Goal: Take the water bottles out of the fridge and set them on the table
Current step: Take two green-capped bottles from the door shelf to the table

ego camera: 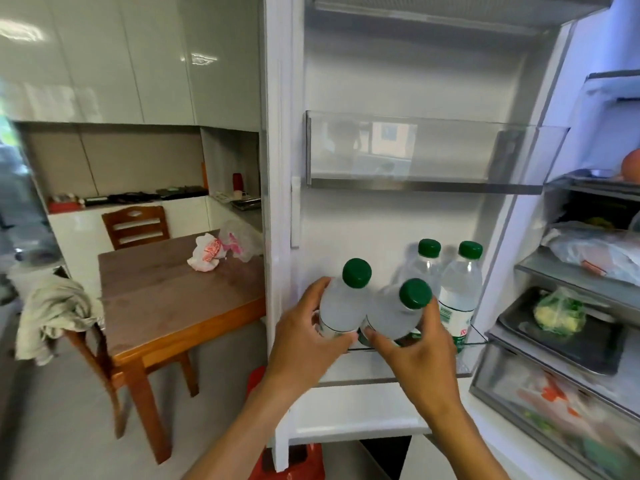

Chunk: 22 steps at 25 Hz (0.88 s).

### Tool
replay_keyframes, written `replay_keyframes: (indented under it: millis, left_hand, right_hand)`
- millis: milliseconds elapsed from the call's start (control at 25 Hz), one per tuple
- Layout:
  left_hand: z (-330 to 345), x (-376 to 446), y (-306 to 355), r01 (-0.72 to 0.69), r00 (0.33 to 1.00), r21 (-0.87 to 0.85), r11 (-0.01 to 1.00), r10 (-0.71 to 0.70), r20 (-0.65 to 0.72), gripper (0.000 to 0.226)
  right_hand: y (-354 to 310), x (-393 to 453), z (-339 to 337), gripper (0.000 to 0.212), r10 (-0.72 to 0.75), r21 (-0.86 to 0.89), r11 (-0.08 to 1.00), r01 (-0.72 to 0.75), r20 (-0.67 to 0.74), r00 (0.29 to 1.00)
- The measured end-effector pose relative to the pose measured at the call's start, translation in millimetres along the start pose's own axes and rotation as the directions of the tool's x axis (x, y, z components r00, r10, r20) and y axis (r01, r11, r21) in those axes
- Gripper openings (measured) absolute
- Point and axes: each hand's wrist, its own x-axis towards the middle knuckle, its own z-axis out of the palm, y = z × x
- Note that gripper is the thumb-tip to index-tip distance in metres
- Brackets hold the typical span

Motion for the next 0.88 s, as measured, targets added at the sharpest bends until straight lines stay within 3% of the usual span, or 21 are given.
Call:
replay_keyframes:
  millis: [160,320,560,880]
  left_hand:
    - [-45,-18,53,-0.163,0.966,-0.009,0.987,0.158,-0.204,0.077]
    - [-125,-53,72,-0.183,0.933,0.139,0.973,0.217,-0.288,0.081]
    - [-229,-103,-3,0.061,0.906,0.079,0.995,-0.022,-0.423,0.079]
    - [-350,-121,-154,0.282,0.874,-0.042,0.958,-0.275,-0.401,0.078]
  right_hand:
    - [-54,-11,-2,0.081,-0.193,0.093,0.975,0.202,-0.092,0.977]
    - [-113,-29,40,0.084,-0.3,0.129,0.947,0.295,0.019,0.954]
    - [-134,-69,183,0.081,-0.198,0.207,0.969,0.135,0.32,0.926]
    - [-134,-104,375,0.083,-0.022,0.075,0.997,-0.013,0.439,0.898]
